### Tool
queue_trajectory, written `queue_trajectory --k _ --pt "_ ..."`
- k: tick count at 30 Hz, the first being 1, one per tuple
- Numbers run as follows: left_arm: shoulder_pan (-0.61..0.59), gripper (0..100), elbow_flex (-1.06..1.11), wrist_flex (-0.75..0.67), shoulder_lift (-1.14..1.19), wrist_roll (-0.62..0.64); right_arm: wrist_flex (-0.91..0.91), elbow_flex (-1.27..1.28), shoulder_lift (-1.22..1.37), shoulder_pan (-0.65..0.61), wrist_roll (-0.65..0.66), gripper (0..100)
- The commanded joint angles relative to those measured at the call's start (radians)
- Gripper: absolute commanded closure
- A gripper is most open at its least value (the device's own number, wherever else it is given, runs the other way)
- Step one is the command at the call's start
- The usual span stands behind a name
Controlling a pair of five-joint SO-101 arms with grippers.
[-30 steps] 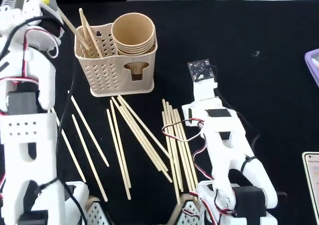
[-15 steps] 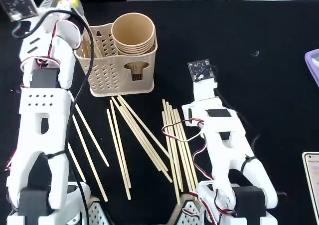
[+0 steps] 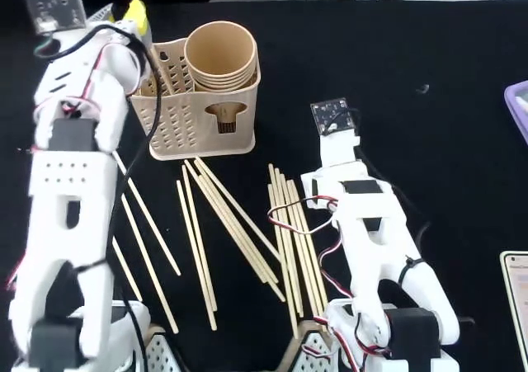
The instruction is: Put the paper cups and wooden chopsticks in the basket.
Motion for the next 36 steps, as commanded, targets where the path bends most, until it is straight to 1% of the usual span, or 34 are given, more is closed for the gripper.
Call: queue_trajectory --k 1,4,6,8,10,13,17,19,22,27,29,34,36 --pt "-0.065 87 -0.036 0.13 -0.167 -0.012 -0.009 -0.051 0.005 0.014 -0.003 86.4" --pt "-0.131 87 -0.005 0.308 -0.239 -0.012 0.044 -0.064 0.001 0.008 -0.003 86.4" --pt "-0.189 87 0.058 0.416 -0.275 -0.012 0.064 -0.064 -0.002 -0.025 -0.002 86.4" --pt "-0.24 87 0.153 0.489 -0.31 -0.012 0.068 -0.059 -0.002 -0.063 -0.002 86.4" --pt "-0.283 87 0.262 0.523 -0.338 -0.012 0.068 -0.054 0.005 -0.097 0.023 86.4" --pt "-0.323 87 0.423 0.526 -0.384 -0.012 0.083 -0.044 0.007 -0.124 0.06 86.0" --pt "-0.323 87 0.575 0.493 -0.451 -0.012 0.095 -0.038 0.007 -0.141 0.068 80.2" --pt "-0.328 87 0.634 0.465 -0.491 -0.012 0.089 -0.038 0.007 -0.14 0.069 80.2" --pt "-0.329 87 0.713 0.448 -0.562 -0.012 0.086 -0.041 0.028 -0.141 0.097 80.5" --pt "-0.329 87 0.814 0.448 -0.697 -0.012 0.075 -0.11 0.168 -0.164 0.098 80.5" --pt "-0.329 87 0.858 0.448 -0.758 -0.012 0.097 -0.15 0.206 -0.163 0.1 80.5" --pt "-0.329 87 0.947 0.448 -0.924 -0.012 0.124 -0.17 0.205 -0.16 0.103 80.5" --pt "-0.329 87 0.972 0.448 -0.99 -0.012 0.126 -0.168 0.173 -0.126 0.097 80.5"
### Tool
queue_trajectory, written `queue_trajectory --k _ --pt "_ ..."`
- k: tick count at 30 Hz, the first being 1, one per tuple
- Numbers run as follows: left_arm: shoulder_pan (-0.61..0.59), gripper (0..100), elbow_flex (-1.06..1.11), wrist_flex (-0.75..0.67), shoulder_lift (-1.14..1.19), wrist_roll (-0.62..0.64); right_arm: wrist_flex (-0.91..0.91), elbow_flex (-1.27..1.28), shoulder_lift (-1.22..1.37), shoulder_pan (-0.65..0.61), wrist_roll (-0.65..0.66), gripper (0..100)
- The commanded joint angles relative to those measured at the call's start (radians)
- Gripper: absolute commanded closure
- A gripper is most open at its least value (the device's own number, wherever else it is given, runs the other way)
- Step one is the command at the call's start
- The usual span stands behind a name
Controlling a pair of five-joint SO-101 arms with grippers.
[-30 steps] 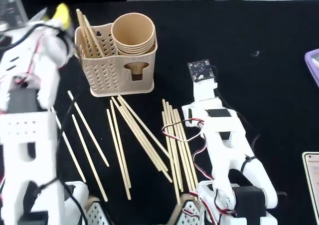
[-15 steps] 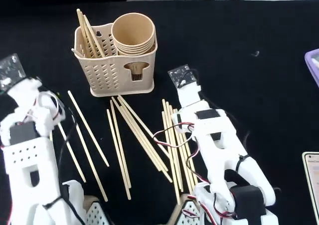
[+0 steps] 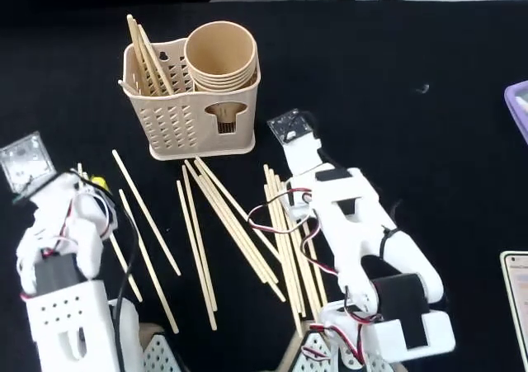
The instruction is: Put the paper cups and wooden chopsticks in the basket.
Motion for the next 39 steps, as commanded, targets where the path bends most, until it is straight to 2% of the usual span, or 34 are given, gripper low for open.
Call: queue_trajectory --k 1,4,8,15,22,31,33,37,39 --pt "-0.016 87 0.036 -0.02 -0.149 -0.005 0.014 -0.053 -0.064 0.044 0.005 80.5" --pt "-0.007 87 0.065 -0.02 -0.207 -0.005 0.032 -0.024 -0.14 0.069 0.003 80.5" --pt "0.031 87 0.068 -0.02 -0.199 -0.021 0.026 0.059 -0.22 -0.015 0.003 80.5" --pt "0.104 87 0.031 -0.061 0.005 -0.081 -0.034 0.108 -0.232 -0.058 0.009 80.5" --pt "0.099 87 -0.056 -0.061 0.227 -0.077 -0.048 0.064 -0.134 -0.057 0.011 80.5" --pt "0.099 87 -0.044 -0.061 0.195 -0.08 0.048 -0.071 0.019 -0.035 0.011 80.5" --pt "0.097 87 -0.044 -0.058 0.19 -0.081 0.044 -0.076 0.016 -0.002 0.012 83.2" --pt "0.097 87 -0.044 -0.06 0.19 -0.081 0.035 -0.087 0.022 0.04 0.012 99.3" --pt "0.097 87 -0.044 -0.06 0.19 -0.081 0.038 -0.091 0.024 0.052 0.012 95.3"
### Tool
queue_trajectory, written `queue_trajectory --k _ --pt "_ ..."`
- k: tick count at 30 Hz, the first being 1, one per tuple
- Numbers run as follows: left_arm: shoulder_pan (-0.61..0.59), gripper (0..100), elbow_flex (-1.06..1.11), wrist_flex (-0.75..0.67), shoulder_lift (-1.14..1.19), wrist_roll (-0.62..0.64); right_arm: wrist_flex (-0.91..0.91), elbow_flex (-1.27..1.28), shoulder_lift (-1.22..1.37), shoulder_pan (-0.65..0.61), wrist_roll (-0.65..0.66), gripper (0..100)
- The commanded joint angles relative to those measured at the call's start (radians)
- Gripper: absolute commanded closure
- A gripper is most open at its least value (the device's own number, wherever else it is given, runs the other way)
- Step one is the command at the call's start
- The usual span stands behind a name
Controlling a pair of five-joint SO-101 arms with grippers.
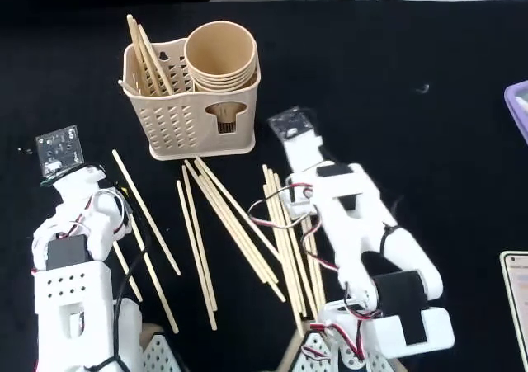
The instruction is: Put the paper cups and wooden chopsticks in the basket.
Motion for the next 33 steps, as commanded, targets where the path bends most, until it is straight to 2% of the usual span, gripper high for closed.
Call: queue_trajectory --k 1,8,13,20,27,29,32,33 --pt "0.007 87 -0.053 -0.018 -0.015 -0.008 0.002 -0.054 0.005 0.046 0.009 94.3" --pt "0.007 87 -0.053 -0.018 -0.015 -0.008 0.005 -0.051 0.005 0.048 0.009 89.9" --pt "0.007 87 -0.053 -0.018 -0.015 -0.008 0.069 -0.061 0.005 0.041 0.008 84.0" --pt "0.007 87 -0.053 -0.018 -0.015 -0.008 0.107 -0.058 0.007 -0.031 0.008 84.0" --pt "0.007 87 -0.053 -0.018 -0.015 -0.008 0.129 -0.084 0.065 -0.034 0.008 84.0" --pt "0.007 87 -0.053 -0.018 -0.015 -0.008 0.184 -0.136 0.111 -0.031 0.009 85.8" --pt "0.007 87 -0.053 -0.018 -0.015 -0.008 0.199 -0.174 0.156 -0.029 0.052 98.9" --pt "0.007 87 -0.053 -0.018 -0.015 -0.008 0.199 -0.174 0.156 -0.029 0.066 98.6"
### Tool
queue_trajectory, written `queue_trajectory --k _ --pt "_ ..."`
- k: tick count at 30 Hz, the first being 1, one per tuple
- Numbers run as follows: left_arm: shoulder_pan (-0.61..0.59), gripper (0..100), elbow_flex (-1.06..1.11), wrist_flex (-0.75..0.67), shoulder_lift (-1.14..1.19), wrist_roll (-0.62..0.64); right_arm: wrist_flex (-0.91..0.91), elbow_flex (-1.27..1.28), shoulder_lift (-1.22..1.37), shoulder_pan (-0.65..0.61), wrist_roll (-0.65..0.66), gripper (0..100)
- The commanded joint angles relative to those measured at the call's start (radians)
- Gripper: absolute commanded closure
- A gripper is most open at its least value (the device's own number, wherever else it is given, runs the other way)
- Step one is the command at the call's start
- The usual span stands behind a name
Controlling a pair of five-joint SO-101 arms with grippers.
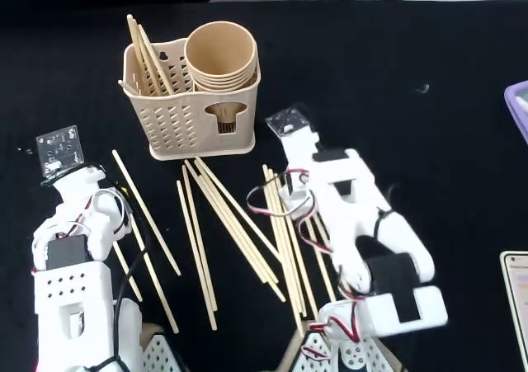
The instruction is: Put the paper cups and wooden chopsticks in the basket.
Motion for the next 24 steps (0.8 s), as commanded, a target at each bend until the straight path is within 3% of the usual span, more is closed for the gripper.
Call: queue_trajectory --k 1,10,18,24 --pt "0.007 87 -0.053 -0.018 -0.015 -0.006 0.029 -0.036 0.036 -0.014 0.063 97.6" --pt "0.007 87 -0.053 -0.02 -0.015 -0.006 0.032 -0.041 -0.173 0.118 0.061 98.8" --pt "0.007 87 -0.053 -0.02 -0.015 -0.006 0.149 -0.081 -0.433 0.126 0.071 98.8" --pt "0.007 87 -0.053 -0.02 -0.009 -0.006 0.336 -0.335 -0.585 0.092 0.054 98.8"
